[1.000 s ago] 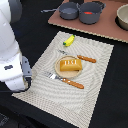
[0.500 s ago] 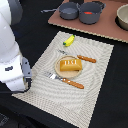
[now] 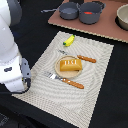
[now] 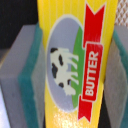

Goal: Interact with the objects in diverse but meaningful ways.

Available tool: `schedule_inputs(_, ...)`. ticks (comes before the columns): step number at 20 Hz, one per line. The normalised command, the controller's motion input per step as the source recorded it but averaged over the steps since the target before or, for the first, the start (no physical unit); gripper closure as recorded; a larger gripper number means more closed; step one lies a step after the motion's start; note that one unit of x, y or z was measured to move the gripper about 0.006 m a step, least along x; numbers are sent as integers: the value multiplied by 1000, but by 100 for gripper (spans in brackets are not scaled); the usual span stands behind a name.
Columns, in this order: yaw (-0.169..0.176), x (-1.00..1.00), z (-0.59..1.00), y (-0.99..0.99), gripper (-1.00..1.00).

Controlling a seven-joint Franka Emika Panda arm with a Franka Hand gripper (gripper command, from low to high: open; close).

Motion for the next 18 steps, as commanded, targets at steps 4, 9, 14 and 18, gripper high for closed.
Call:
schedule_inputs(4,0,-25,605,17,100)
schedule_inputs(9,-74,63,1000,50,100)
schedule_inputs(14,-80,366,1000,4,100)
schedule_inputs(18,-54,720,820,0,100)
